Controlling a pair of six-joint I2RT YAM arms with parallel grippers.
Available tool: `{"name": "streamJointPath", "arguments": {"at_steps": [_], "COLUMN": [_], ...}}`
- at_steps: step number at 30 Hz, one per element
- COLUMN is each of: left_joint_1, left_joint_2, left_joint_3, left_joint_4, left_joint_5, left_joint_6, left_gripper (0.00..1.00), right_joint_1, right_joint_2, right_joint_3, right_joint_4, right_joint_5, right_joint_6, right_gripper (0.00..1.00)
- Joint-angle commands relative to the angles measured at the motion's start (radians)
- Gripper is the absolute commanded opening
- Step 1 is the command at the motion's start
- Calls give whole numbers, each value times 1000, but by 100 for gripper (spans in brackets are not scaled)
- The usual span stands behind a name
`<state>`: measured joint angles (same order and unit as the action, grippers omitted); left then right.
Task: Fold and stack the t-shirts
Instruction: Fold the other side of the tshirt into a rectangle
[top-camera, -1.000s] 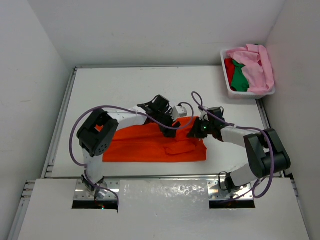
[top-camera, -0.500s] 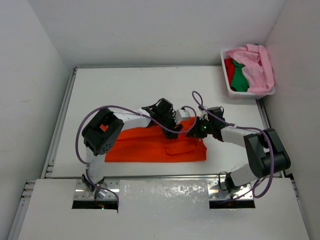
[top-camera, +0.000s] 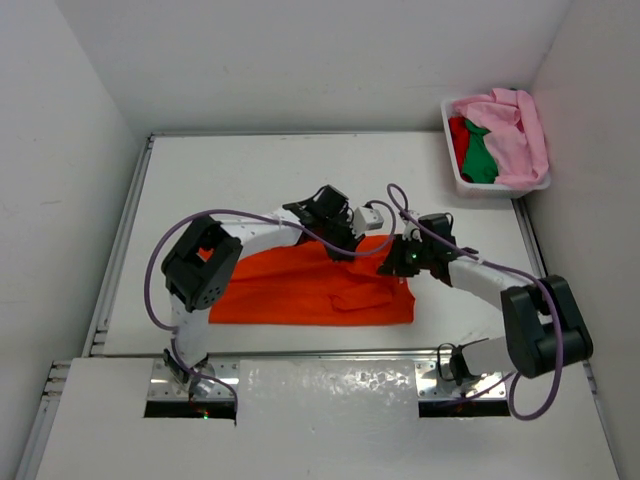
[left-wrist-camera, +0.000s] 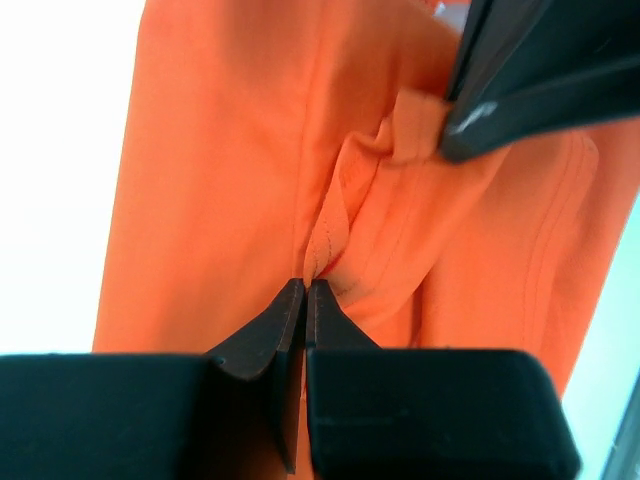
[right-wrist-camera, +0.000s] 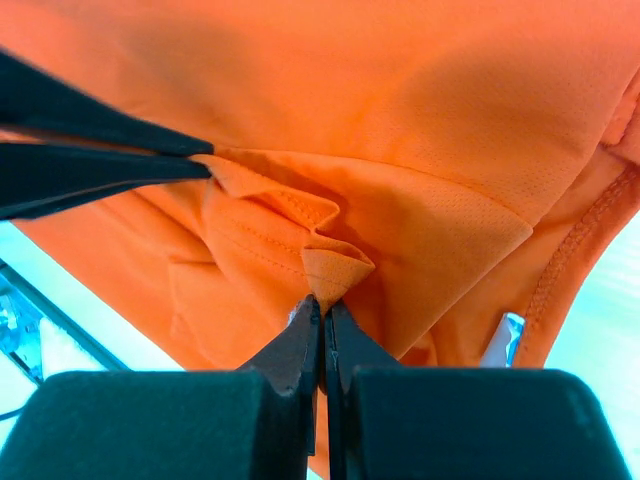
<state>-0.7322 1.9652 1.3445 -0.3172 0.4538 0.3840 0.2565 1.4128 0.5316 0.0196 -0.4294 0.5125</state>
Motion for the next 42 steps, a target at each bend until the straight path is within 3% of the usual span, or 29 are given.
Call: {"name": "streamJointPath", "arguments": {"at_steps": [1, 8, 25, 30, 33, 34, 36, 42], "left_joint_1": [17, 16, 19, 13, 5, 5, 7, 8], "left_joint_2": [-69, -88, -101, -92, -86, -89, -89, -95], "left_joint_3": [21, -34, 13, -42, -71, -76, -71, -27], "left_joint_4": [-60, -75, -161, -146, -134, -135, -160, -304], "left_joint_5": [31, 91, 187, 210, 233, 236, 233, 290], "left_joint_6": [10, 45, 151, 138, 139, 142, 188, 340], "left_gripper": [0, 0, 0, 1, 12, 17, 29, 38], "right_joint_1": [-5, -2, -2, -2, -2, -5, -8, -40], "right_joint_2": [-86, -124, -169, -115, -104, -110, -138, -277], "right_joint_3": [8, -13, -50, -87, -93, -94, -90, -131], "right_joint_4": [-66, -73, -81, -27, -24, -26, -73, -61], "right_joint_5": [15, -12, -83, -135, -160, -160, -164, -329], "right_joint_6": [-66, -86, -127, -88, -85, -92, -129, -164], "right_gripper": [0, 1, 0, 14, 22, 32, 38, 39]}}
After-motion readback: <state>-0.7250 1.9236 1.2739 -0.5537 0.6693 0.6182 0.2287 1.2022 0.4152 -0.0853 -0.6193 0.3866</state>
